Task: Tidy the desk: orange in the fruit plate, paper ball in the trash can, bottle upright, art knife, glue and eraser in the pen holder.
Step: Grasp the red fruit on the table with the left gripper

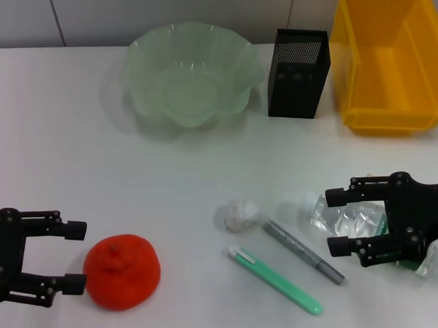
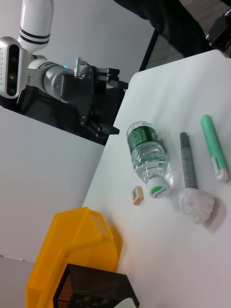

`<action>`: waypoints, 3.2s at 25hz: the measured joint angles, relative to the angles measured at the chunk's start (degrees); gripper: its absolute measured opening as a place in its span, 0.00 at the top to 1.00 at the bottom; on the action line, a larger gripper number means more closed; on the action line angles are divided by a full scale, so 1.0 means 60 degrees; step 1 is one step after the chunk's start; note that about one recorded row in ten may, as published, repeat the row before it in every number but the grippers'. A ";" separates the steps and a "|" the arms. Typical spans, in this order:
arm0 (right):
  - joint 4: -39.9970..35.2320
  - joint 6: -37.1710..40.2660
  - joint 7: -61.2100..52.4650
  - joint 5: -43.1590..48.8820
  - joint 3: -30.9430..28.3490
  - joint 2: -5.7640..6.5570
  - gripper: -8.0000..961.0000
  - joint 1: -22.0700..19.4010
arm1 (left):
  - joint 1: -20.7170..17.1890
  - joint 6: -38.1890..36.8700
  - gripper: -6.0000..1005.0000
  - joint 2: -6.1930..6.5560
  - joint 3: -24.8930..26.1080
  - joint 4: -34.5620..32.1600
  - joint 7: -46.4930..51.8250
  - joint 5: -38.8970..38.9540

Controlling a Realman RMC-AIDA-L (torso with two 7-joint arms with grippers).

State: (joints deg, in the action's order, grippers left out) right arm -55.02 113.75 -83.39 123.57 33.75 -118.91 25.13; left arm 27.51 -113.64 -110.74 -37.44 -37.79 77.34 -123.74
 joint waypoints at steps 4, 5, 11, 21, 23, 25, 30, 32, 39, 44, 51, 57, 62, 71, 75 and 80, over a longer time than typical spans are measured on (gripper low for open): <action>0.0000 -0.0005 0.0007 0.0000 0.0000 0.0000 0.18 0.0000 | 0.0000 0.0002 0.18 0.0000 0.0000 0.0000 0.0000 0.0000; 0.0000 -0.0005 0.0007 0.0000 0.0000 0.0000 0.19 0.0000 | 0.0000 0.0002 0.18 0.0000 0.0000 0.0000 0.0000 0.0000; 0.0009 -0.0039 0.0023 0.0000 0.0000 0.0000 0.19 -0.0011 | -0.0006 0.0067 0.19 -0.0019 0.0062 0.0000 0.0000 0.0000; 0.0016 -0.0047 0.0025 0.0004 -0.0050 0.0131 0.19 -0.0191 | 0.0055 0.0104 0.21 -0.0187 0.0092 -0.1013 0.1027 0.0020; 0.0015 -0.0045 0.0024 0.0004 -0.0054 0.0153 0.19 -0.0218 | -0.0021 0.0092 0.21 -0.0481 0.0026 -0.2168 0.1686 -0.0069; -0.0014 -0.0028 0.0020 0.0004 -0.0029 0.0181 0.19 -0.0244 | -0.0057 0.0132 0.21 -0.0640 0.0041 -0.2668 0.1798 -0.0287; -0.0196 0.0102 -0.0120 0.0108 0.0129 0.0246 0.19 -0.0199 | -0.0086 0.0376 0.22 -0.1096 0.0037 -0.3413 0.1779 -0.1129; -0.0325 0.0137 -0.0264 0.0137 0.0367 0.0293 0.19 -0.0163 | -0.0093 0.0490 0.22 -0.1174 0.0024 -0.3415 0.1707 -0.1315; -0.0866 0.0154 -0.0738 0.0444 0.0969 0.0250 0.19 0.0086 | -0.0122 0.0921 0.23 -0.1264 0.0003 -0.2754 0.1118 -0.1480; -0.0874 0.0150 -0.0780 0.0735 0.1040 0.0180 0.20 0.0295 | -0.0131 0.1210 0.24 -0.1256 0.0000 -0.2300 0.0794 -0.1499; -0.0859 0.0075 -0.0794 0.0764 0.1199 0.0134 0.20 0.0352 | -0.0042 0.2203 0.25 -0.1290 -0.0232 -0.1182 0.0083 -0.1417; -0.0830 0.0020 -0.0792 0.0761 0.1202 0.0132 0.20 0.0365 | -0.0016 0.2474 0.26 -0.1297 -0.0235 -0.0923 -0.0161 -0.1394; -0.0819 -0.0039 -0.0784 0.0754 0.1185 0.0124 0.20 0.0348 | -0.0014 0.2473 0.27 -0.1289 -0.0209 -0.0812 -0.0277 -0.1381; -0.0819 -0.0152 -0.0783 0.0742 0.1201 0.0115 0.20 0.0312 | -0.0062 0.2341 0.29 -0.1283 -0.0175 -0.0790 -0.0531 -0.1344; -0.0820 -0.0154 -0.0783 0.0732 0.1201 0.0114 0.21 0.0303 | -0.0087 0.2338 0.40 -0.1273 -0.0209 -0.0790 -0.0531 -0.1256; -0.0820 -0.0176 -0.0783 0.0720 0.1201 0.0098 0.21 0.0289 | -0.0094 0.2336 0.68 -0.1273 -0.0211 -0.0790 -0.0532 -0.1254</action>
State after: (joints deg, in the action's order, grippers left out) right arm -59.94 112.70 -88.08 127.89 40.96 -118.32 26.87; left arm 26.95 -99.62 -118.38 -38.71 -42.53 74.15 -131.27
